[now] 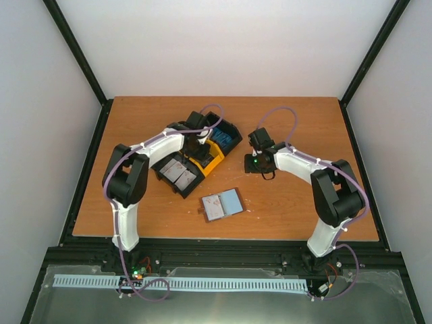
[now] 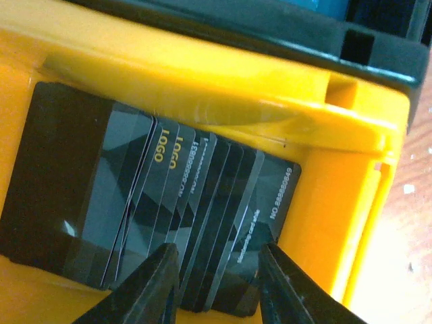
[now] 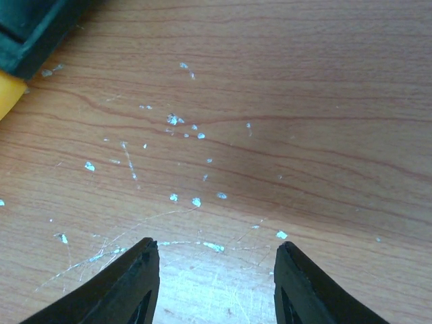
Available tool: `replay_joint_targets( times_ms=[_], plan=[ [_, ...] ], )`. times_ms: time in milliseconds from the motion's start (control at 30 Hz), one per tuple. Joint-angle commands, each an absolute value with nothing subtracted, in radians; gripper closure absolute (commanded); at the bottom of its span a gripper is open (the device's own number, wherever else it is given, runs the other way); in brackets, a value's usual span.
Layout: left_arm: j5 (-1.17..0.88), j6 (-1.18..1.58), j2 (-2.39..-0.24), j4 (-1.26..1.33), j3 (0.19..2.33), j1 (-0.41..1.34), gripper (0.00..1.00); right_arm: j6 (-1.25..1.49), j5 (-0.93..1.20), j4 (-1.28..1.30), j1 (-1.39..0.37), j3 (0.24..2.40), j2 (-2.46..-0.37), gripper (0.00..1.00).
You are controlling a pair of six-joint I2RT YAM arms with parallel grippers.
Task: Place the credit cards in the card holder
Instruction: Move the storage box to the center of the board.
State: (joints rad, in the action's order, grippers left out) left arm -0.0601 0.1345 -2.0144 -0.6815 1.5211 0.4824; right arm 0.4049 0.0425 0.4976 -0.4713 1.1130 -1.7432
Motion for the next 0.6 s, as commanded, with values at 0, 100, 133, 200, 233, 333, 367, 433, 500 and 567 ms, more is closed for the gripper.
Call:
replay_joint_targets(
  times_ms=[0, 100, 133, 200, 233, 333, 367, 433, 500, 567],
  plan=[
    [-0.023, 0.112, -1.941, -0.776, 1.471, 0.477, 0.66, 0.398, 0.053, 0.462, -0.462, 1.126, -1.781, 0.53],
    [0.011, 0.122, -1.905, -0.796, 1.423, 0.477, 0.66, 0.408, 0.067, 0.456, -0.462, 1.129, -1.802, 0.53],
    [0.02, 0.125, -1.892, -0.802, 1.396, 0.476, 0.66, 0.411, 0.069, 0.456, -0.462, 1.13, -1.808, 0.53],
    [0.041, 0.129, -1.859, -0.808, 1.358, 0.474, 0.66, 0.418, 0.074, 0.457, -0.462, 1.133, -1.814, 0.53],
    [0.052, 0.129, -1.842, -0.806, 1.337, 0.473, 0.66, 0.419, 0.074, 0.456, -0.462, 1.134, -1.817, 0.53],
    [0.069, 0.125, -1.803, -0.794, 1.289, 0.462, 0.66, 0.42, 0.085, 0.454, -0.462, 1.143, -1.828, 0.53],
    [0.077, 0.12, -1.794, -0.79, 1.28, 0.459, 0.67, 0.419, 0.091, 0.455, -0.462, 1.149, -1.833, 0.53],
    [0.095, 0.104, -1.786, -0.774, 1.279, 0.457, 0.67, 0.42, 0.097, 0.455, -0.462, 1.156, -1.84, 0.53],
    [0.113, 0.069, -1.789, -0.748, 1.294, 0.457, 0.67, 0.421, 0.1, 0.453, -0.462, 1.158, -1.844, 0.53],
    [0.133, 0.034, -1.805, -0.712, 1.316, 0.455, 0.67, 0.424, 0.105, 0.449, -0.462, 1.157, -1.844, 0.53]
  ],
)
